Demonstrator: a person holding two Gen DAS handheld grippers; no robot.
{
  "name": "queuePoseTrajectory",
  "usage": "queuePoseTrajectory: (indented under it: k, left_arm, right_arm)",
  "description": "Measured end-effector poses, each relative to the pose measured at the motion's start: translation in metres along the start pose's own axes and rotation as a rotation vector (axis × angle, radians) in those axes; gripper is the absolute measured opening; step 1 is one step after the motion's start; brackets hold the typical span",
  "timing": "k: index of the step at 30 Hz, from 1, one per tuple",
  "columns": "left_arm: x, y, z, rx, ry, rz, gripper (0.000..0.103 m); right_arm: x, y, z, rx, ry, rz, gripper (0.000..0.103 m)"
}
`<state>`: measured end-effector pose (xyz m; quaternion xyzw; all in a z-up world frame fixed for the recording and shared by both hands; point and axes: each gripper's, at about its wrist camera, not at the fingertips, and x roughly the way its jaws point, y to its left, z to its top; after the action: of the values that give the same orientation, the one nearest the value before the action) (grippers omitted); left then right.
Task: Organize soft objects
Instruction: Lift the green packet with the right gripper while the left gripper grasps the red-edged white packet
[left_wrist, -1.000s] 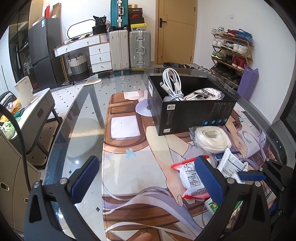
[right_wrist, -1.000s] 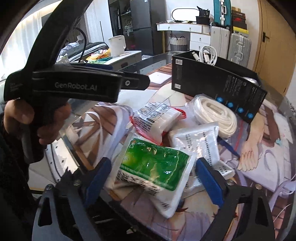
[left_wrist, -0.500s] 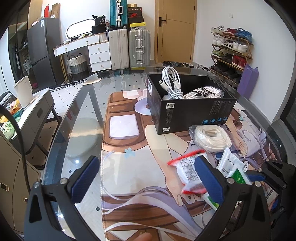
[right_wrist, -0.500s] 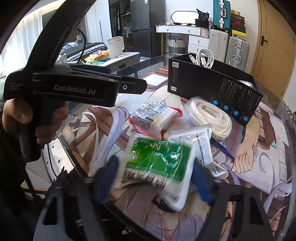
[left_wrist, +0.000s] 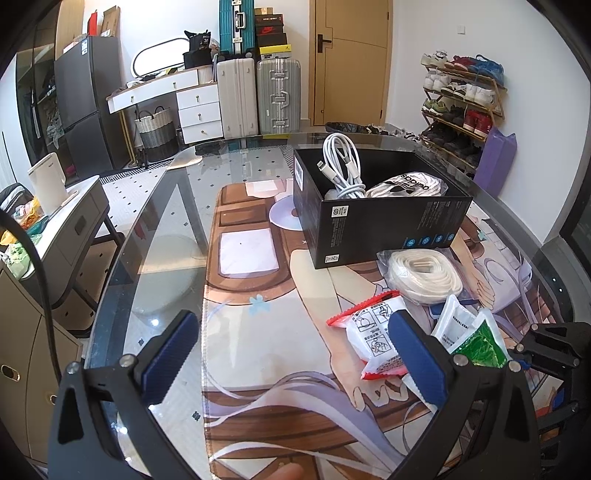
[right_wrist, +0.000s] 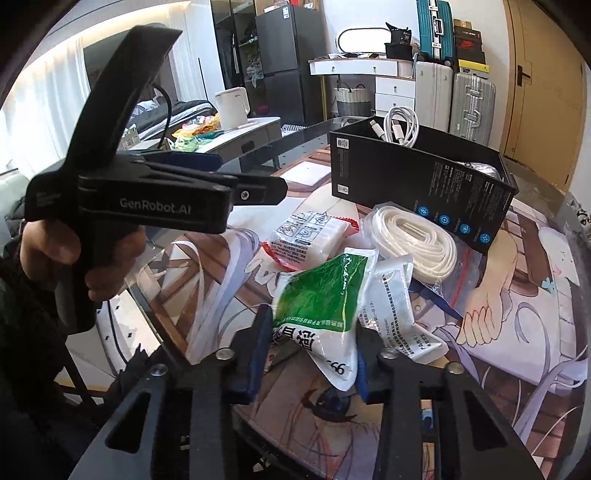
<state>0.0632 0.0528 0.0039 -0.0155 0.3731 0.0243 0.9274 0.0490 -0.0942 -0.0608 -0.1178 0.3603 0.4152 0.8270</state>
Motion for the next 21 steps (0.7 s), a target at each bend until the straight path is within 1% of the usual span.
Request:
queuePoseTrajectory:
  k: [3, 8, 11, 21]
  left_arm:
    - [0.000, 0.000, 0.000, 0.000, 0.000, 0.001, 0.103]
    - [-0.001, 0.000, 0.001, 0.000, -0.001, 0.002, 0.103]
    - [0.000, 0.001, 0.001, 0.000, 0.000, 0.001, 0.103]
    - [0.003, -0.001, 0.004, 0.009, 0.021, -0.001, 0.103]
  right_arm:
    - [-0.005, 0.001, 0.000, -0.001, -0.019, 0.018, 0.026]
    - [-0.011, 0.001, 0.002, -0.002, -0.042, 0.029, 0.024]
    - [-0.019, 0.000, 0.001, 0.003, -0.063, 0.031, 0.015]
    - [-0.035, -0.010, 0.004, 0.029, -0.122, 0.027, 0.015]
